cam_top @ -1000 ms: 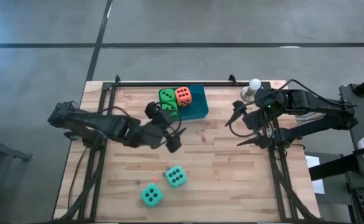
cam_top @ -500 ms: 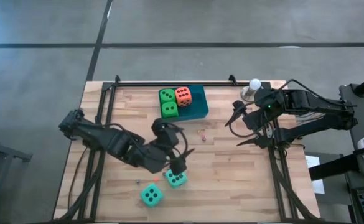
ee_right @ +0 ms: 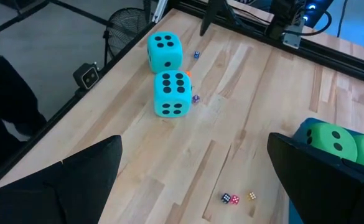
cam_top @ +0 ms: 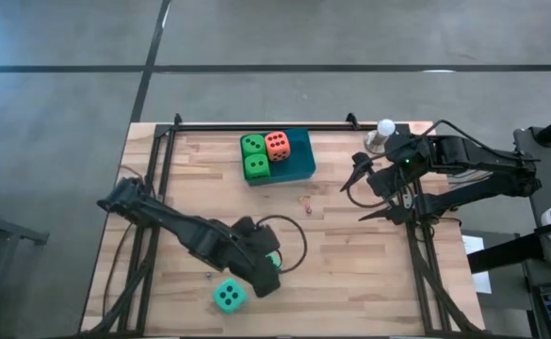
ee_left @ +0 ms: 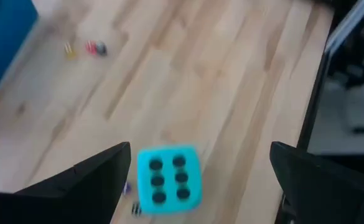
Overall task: Pick & Place Dice
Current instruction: Put the top blue dice into the blue bin
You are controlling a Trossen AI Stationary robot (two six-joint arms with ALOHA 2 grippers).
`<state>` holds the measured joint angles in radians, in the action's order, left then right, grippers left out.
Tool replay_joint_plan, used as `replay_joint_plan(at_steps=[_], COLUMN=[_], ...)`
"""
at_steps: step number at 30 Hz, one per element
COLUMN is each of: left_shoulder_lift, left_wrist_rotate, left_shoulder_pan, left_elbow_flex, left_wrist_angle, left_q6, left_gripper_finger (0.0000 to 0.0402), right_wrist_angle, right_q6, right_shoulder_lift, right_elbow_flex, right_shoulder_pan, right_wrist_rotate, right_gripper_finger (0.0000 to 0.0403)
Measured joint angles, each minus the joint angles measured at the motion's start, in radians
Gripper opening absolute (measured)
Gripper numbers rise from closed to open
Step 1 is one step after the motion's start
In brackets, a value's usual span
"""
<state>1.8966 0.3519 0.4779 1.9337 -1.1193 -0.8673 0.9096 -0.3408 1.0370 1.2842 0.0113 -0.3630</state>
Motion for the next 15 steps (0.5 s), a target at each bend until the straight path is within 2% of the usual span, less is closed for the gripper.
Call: replay_joint_plan(at_steps=[4,15], left_shoulder_lift=[0.013,0.023], left_wrist_rotate=[-0.063,-0.065], left_shoulder_pan=[0.001,0.001], left_elbow_flex=[-0.009,-0.010], left_wrist_angle=[-0.068,-0.116], left_q6=[-0.015,-0.073], left_gripper_finger=[0.0388,0.0391], right_wrist_angle=[-0.001,-0.003], right_q6=[0.000,0.000], right_shoulder_lift=[0.000,0.000], right_elbow_flex=[0.000,0.000], right_shoulder_pan=[0.000,0.000], right_wrist_rotate=[0.000,-0.001], right_gripper_finger=[0.0400,0.0400])
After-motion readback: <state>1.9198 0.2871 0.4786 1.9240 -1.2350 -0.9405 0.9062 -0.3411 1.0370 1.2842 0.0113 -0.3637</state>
